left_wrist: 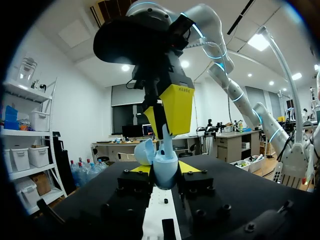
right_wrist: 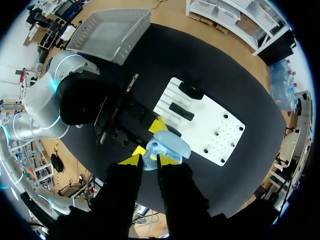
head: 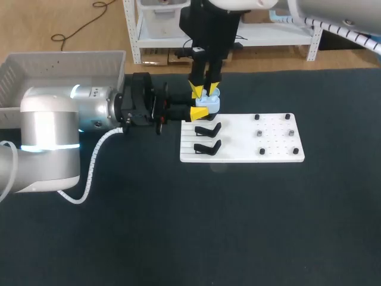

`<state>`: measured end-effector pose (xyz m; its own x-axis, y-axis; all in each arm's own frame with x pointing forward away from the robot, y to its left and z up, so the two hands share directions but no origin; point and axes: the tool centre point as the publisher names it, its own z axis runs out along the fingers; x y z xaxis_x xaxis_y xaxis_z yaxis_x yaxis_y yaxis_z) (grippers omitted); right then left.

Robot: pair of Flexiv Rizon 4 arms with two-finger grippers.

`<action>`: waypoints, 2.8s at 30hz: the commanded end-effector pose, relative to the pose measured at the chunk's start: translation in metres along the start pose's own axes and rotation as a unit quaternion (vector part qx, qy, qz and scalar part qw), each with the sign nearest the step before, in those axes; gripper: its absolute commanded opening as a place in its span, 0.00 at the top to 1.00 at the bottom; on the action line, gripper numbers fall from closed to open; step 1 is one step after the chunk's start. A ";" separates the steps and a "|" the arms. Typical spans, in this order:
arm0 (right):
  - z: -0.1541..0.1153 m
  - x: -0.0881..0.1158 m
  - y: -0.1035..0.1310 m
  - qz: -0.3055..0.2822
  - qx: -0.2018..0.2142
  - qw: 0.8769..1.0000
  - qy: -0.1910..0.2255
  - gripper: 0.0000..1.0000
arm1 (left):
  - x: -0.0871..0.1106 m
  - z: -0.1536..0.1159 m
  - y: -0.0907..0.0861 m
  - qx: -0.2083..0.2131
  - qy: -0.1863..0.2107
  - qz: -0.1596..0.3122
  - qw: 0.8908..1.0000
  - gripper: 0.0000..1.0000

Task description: Pick up each earbud case from the left stands, insert the matching earbuds, close the lid, and place the case in the box.

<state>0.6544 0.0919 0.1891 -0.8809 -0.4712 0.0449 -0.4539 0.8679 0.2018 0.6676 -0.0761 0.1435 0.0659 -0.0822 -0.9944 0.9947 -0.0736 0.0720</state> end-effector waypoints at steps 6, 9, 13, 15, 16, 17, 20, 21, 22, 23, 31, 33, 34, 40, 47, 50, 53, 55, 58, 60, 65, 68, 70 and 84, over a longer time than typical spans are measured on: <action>0.003 -0.002 -0.001 0.003 0.000 1.000 0.005 1.00 | 0.001 0.000 0.001 0.000 -0.001 0.000 1.000 1.00; 0.005 -0.003 -0.003 0.005 0.001 1.000 0.006 1.00 | 0.001 0.000 0.001 0.000 -0.001 0.000 1.000 1.00; 0.005 -0.004 -0.005 0.008 0.003 1.000 0.004 1.00 | 0.001 0.000 0.001 0.000 -0.001 0.000 1.000 1.00; 0.005 -0.004 -0.006 0.010 0.003 1.000 0.003 1.00 | 0.001 0.000 0.001 0.000 -0.001 0.000 1.000 1.00; 0.005 -0.004 -0.006 0.010 0.004 1.000 0.002 1.00 | 0.001 0.000 0.001 0.000 -0.001 0.000 1.000 1.00; 0.005 -0.004 -0.007 0.011 0.005 1.000 0.002 1.00 | 0.001 0.000 0.001 0.000 -0.001 0.000 1.000 1.00; 0.006 -0.004 -0.007 0.012 0.008 1.000 0.002 1.00 | 0.001 0.000 0.001 0.000 -0.001 0.000 1.000 1.00; 0.006 -0.004 -0.007 0.012 0.009 1.000 0.002 1.00 | 0.001 0.000 0.001 0.000 -0.001 0.000 1.000 1.00; 0.007 -0.005 -0.007 0.011 0.010 1.000 0.002 1.00 | 0.001 0.000 0.001 0.000 -0.001 0.000 1.000 1.00; 0.008 -0.005 -0.007 0.010 0.010 1.000 0.003 1.00 | 0.001 0.000 0.001 0.000 -0.001 0.000 1.000 1.00; 0.010 -0.007 -0.005 0.007 0.014 1.000 0.008 1.00 | 0.001 0.000 0.001 0.000 -0.001 0.000 1.000 1.00; 0.010 -0.008 -0.005 0.007 0.016 1.000 0.011 1.00 | 0.001 0.000 0.001 0.000 -0.001 0.000 1.000 1.00; 0.010 -0.008 -0.005 0.007 0.016 1.000 0.012 0.95 | 0.001 0.000 0.001 0.000 -0.001 0.000 1.000 1.00; 0.005 -0.004 -0.002 0.008 0.023 1.000 0.011 0.00 | 0.001 0.000 0.001 0.000 -0.001 0.000 1.000 1.00; -0.018 0.011 0.001 0.015 0.015 1.000 -0.011 0.00 | 0.001 0.000 0.001 0.000 -0.001 0.000 1.000 1.00; -0.027 0.005 -0.013 0.044 -0.003 0.998 -0.041 0.00 | 0.001 0.000 0.001 0.000 -0.001 0.000 1.000 1.00; -0.031 -0.008 -0.032 0.098 -0.022 0.991 -0.083 0.00 | 0.001 0.000 0.001 0.000 -0.001 0.000 1.000 1.00; -0.031 -0.016 -0.046 0.135 -0.044 0.984 -0.104 0.00 | 0.001 0.000 0.001 0.000 -0.001 0.000 1.000 1.00; -0.027 -0.028 -0.061 0.173 -0.037 0.977 -0.120 0.00 | 0.001 0.000 0.001 0.000 -0.001 0.000 1.000 1.00; -0.022 -0.035 -0.068 0.192 -0.019 0.973 -0.125 0.00 | 0.001 0.000 0.001 0.000 -0.001 0.000 1.000 1.00; -0.008 -0.044 -0.079 0.206 -0.007 0.971 -0.118 0.00 | 0.001 0.000 0.001 0.000 -0.001 0.000 1.000 1.00; -0.002 -0.045 -0.085 0.213 -0.007 0.971 -0.109 0.00 | 0.001 0.000 0.001 0.000 -0.001 0.000 1.000 1.00; 0.000 -0.044 -0.087 0.217 -0.008 0.971 -0.103 0.00 | 0.001 0.000 0.001 0.000 -0.001 0.000 1.000 1.00; 0.013 -0.014 -0.081 0.220 0.000 0.973 -0.064 0.00 | 0.001 0.000 0.001 0.000 -0.001 0.000 1.000 1.00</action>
<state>0.7099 0.0315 0.1564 -0.9994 -0.0323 0.0148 -0.0289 0.9814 0.1900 0.6682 -0.0764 0.1431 0.0660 -0.0832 -0.9943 0.9946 -0.0745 0.0723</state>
